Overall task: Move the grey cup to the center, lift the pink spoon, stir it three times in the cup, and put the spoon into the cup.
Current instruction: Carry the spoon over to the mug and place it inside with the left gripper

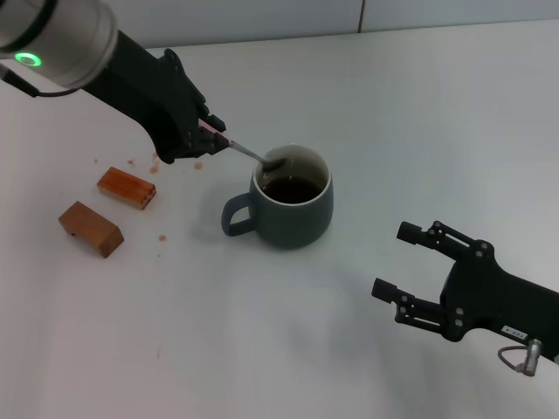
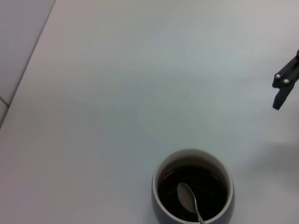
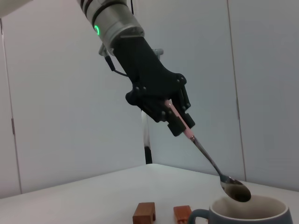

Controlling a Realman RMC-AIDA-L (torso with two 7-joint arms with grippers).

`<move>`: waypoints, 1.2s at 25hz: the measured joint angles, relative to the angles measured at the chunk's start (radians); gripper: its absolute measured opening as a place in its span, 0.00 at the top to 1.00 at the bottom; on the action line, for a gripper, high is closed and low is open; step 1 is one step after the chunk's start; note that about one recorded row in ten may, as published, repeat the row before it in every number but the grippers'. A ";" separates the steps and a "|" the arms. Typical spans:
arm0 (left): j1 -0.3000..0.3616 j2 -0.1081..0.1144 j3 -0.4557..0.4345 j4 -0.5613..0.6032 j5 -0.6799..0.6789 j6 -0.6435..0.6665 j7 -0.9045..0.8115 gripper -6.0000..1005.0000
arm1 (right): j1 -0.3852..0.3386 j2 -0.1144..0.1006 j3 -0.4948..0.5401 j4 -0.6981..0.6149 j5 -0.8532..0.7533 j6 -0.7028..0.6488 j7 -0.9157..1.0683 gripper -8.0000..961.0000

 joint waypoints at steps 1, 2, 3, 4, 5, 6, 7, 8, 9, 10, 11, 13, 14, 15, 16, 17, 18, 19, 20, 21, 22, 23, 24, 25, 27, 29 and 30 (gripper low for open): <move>-0.009 -0.001 0.045 -0.006 0.018 -0.021 -0.006 0.85 | 0.000 0.000 -0.001 0.000 0.000 0.000 0.000 0.15; -0.018 -0.002 0.060 -0.018 0.021 -0.028 -0.007 0.85 | 0.000 0.000 -0.002 -0.001 0.000 0.000 0.000 0.15; -0.018 -0.002 0.060 -0.018 0.021 -0.028 -0.007 0.85 | 0.000 0.000 -0.002 -0.001 0.000 0.000 0.000 0.15; -0.032 -0.003 0.073 -0.046 0.028 -0.035 -0.006 0.85 | -0.001 0.000 -0.003 -0.001 0.000 0.000 0.000 0.15; -0.039 -0.003 0.077 -0.058 0.033 -0.039 -0.004 0.85 | -0.001 0.000 -0.003 -0.001 0.000 0.000 0.000 0.15; -0.043 -0.004 0.081 -0.068 0.038 -0.043 -0.003 0.84 | -0.001 0.000 -0.003 -0.001 0.000 0.000 0.000 0.15; -0.050 -0.005 0.089 -0.084 0.046 -0.053 -0.001 0.84 | -0.001 0.000 -0.004 -0.002 0.000 0.000 0.001 0.15; -0.050 -0.005 0.089 -0.084 0.046 -0.053 -0.001 0.84 | -0.001 0.000 -0.004 -0.002 0.000 0.000 0.001 0.15; -0.057 -0.006 0.108 -0.100 0.056 -0.072 0.000 0.84 | -0.001 0.000 -0.004 -0.002 0.000 0.000 0.001 0.15; -0.059 -0.006 0.121 -0.107 0.060 -0.085 0.000 0.84 | -0.002 0.000 -0.004 -0.002 0.000 0.000 0.001 0.15; -0.061 -0.006 0.143 -0.116 0.067 -0.104 0.000 0.84 | -0.002 0.000 -0.004 -0.002 0.000 0.000 0.001 0.15; -0.063 -0.006 0.165 -0.125 0.075 -0.125 -0.001 0.84 | -0.001 0.001 -0.004 -0.002 0.000 0.000 0.001 0.15; -0.070 -0.006 0.200 -0.145 0.091 -0.154 -0.005 0.84 | 0.000 0.001 -0.004 -0.002 0.000 0.000 0.001 0.15; -0.074 -0.006 0.211 -0.155 0.098 -0.165 -0.008 0.84 | 0.001 0.001 -0.004 -0.002 -0.001 0.000 0.001 0.15; -0.079 -0.006 0.219 -0.165 0.104 -0.174 -0.009 0.84 | 0.002 0.001 -0.004 -0.002 -0.001 0.000 0.001 0.15; -0.088 -0.006 0.230 -0.184 0.112 -0.190 -0.011 0.84 | 0.002 0.002 -0.004 -0.002 -0.001 0.000 0.001 0.15; -0.088 -0.006 0.230 -0.184 0.112 -0.190 -0.011 0.84 | 0.002 0.002 -0.004 -0.002 -0.001 0.000 0.001 0.15; -0.088 -0.006 0.230 -0.184 0.112 -0.190 -0.011 0.84 | 0.003 0.002 -0.004 -0.002 -0.002 0.000 0.001 0.15; -0.097 -0.006 0.238 -0.203 0.126 -0.205 -0.011 0.84 | 0.003 0.002 -0.004 -0.002 -0.002 0.000 0.001 0.15; -0.099 -0.006 0.242 -0.208 0.130 -0.209 -0.011 0.84 | 0.003 0.002 -0.004 -0.002 -0.002 0.000 0.001 0.15; -0.102 -0.006 0.247 -0.212 0.132 -0.213 -0.011 0.84 | 0.003 0.002 -0.004 -0.002 -0.002 0.000 0.001 0.15; -0.102 -0.006 0.247 -0.212 0.132 -0.213 -0.011 0.84 | 0.003 0.002 -0.004 -0.002 -0.002 0.000 0.001 0.15; -0.102 -0.006 0.247 -0.212 0.132 -0.213 -0.011 0.84 | 0.003 0.002 -0.004 -0.002 -0.003 0.000 0.001 0.15; -0.104 -0.006 0.253 -0.215 0.131 -0.216 -0.011 0.84 | 0.003 0.002 -0.004 -0.002 -0.003 0.000 0.001 0.15; -0.108 -0.007 0.317 -0.216 0.105 -0.230 -0.015 0.83 | 0.005 0.002 -0.004 -0.002 -0.003 0.000 0.001 0.15; -0.108 -0.007 0.341 -0.216 0.093 -0.231 -0.019 0.83 | 0.006 0.002 -0.004 -0.002 -0.003 0.000 0.001 0.15; -0.108 -0.007 0.357 -0.214 0.084 -0.230 -0.022 0.83 | 0.006 0.002 -0.004 -0.002 -0.003 0.000 0.001 0.15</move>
